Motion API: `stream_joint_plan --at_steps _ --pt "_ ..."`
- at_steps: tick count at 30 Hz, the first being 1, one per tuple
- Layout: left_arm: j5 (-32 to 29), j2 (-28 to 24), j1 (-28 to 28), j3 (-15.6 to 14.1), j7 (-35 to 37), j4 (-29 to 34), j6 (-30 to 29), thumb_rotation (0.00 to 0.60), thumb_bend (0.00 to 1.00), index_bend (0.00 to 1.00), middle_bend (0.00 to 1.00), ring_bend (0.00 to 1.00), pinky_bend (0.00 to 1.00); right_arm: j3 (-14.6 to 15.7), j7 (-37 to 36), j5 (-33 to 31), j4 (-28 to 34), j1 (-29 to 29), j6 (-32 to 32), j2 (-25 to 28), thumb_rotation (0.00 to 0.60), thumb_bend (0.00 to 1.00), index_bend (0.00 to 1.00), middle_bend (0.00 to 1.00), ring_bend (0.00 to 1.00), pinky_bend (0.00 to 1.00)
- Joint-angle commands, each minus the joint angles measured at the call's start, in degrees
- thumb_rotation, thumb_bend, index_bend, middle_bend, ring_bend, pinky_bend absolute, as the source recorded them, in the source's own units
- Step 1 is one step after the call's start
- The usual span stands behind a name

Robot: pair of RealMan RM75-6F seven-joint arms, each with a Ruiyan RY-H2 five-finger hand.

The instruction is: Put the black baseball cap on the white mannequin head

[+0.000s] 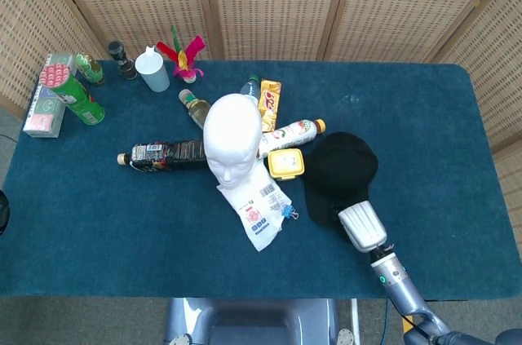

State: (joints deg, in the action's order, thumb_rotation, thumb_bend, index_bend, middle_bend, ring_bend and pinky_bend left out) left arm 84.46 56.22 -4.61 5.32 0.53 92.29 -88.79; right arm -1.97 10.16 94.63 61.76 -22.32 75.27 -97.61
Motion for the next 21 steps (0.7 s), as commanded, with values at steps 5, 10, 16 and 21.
stream_joint_plan --at_steps 5,10,16,21 --pt "0.2 -0.1 0.0 0.1 0.2 0.0 -0.2 0.6 0.3 0.63 0.49 0.37 0.39 -3.9 -2.1 -1.5 -2.2 -1.2 3.1 -0.5 0.6 0.32 0.52 0.66 0.81 0.94" --pt "0.2 -0.1 0.1 0.0 0.2 0.0 -0.1 0.6 0.3 0.63 0.49 0.37 0.39 -6.9 -3.3 -3.0 -3.4 -3.0 3.8 -0.5 0.6 0.32 0.47 0.63 0.79 0.93" --pt "0.0 -0.2 0.1 0.0 0.2 -0.1 0.0 0.6 0.3 0.63 0.49 0.37 0.39 -8.6 -3.6 -4.1 -5.3 -5.1 2.9 -0.7 0.6 0.33 0.42 0.59 0.74 0.88" --pt "0.0 -0.2 0.1 -0.1 0.2 0.0 0.1 0.6 0.3 0.63 0.49 0.37 0.39 -9.6 -1.9 -6.2 -7.3 -8.1 -1.8 -1.1 0.6 0.35 0.39 0.51 0.68 0.77"
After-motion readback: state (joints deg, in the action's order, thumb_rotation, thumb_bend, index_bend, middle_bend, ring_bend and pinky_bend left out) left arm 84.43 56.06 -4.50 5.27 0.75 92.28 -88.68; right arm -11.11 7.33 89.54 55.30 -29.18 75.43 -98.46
